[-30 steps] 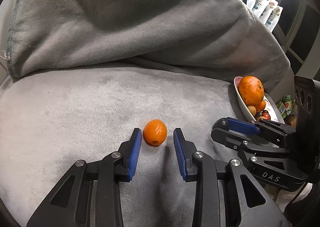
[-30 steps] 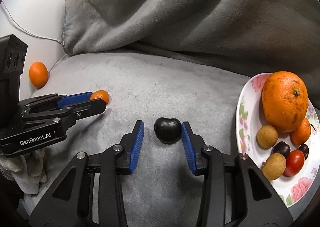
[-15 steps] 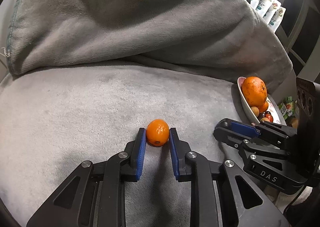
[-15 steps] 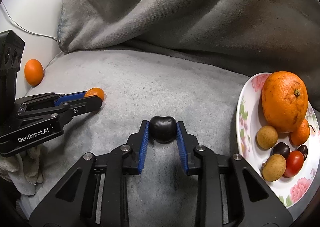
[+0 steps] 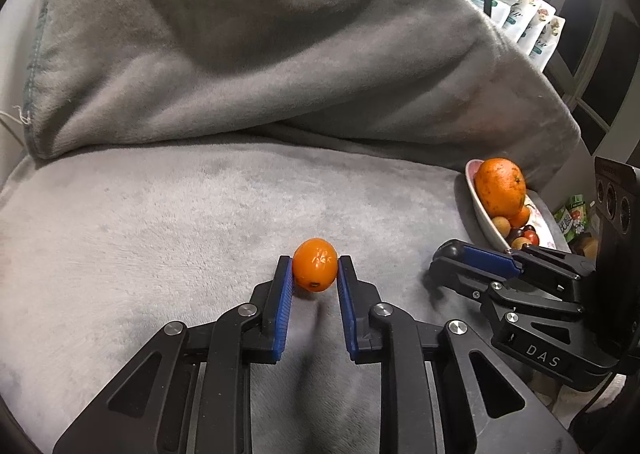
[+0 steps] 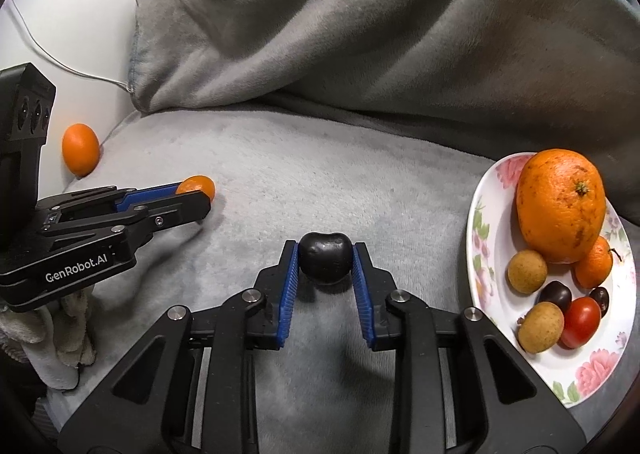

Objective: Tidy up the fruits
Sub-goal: 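Close the left gripper on the tangerine while the right gripper closes on the plum, then carry the tangerine in the left gripper while the right gripper carries the plum over the plate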

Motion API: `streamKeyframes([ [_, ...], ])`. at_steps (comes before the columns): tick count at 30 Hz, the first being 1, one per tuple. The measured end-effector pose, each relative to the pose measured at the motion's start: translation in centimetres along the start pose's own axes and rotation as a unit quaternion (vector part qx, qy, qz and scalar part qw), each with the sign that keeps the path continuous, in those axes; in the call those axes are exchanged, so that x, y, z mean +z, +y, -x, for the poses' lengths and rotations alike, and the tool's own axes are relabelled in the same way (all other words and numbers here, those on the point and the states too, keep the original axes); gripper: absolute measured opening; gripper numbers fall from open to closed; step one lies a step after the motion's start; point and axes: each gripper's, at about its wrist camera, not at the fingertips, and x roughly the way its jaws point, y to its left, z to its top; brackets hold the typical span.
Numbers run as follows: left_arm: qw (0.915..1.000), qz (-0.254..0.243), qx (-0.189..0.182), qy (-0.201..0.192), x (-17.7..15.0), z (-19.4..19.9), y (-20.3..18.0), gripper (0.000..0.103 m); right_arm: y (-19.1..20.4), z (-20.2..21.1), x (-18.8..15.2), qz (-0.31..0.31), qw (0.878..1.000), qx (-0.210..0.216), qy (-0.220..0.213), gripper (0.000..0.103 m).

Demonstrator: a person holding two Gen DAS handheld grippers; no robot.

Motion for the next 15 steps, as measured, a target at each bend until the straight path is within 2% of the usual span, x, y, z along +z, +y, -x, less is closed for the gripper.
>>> streamKeyframes([
  [15,0.9988,-0.035,-0.020,-0.027,0.3,3.1,-3.9,0.020,-1.5,6.0,-1.5,-0.012,0.999,0.000,-0.046,0.028],
])
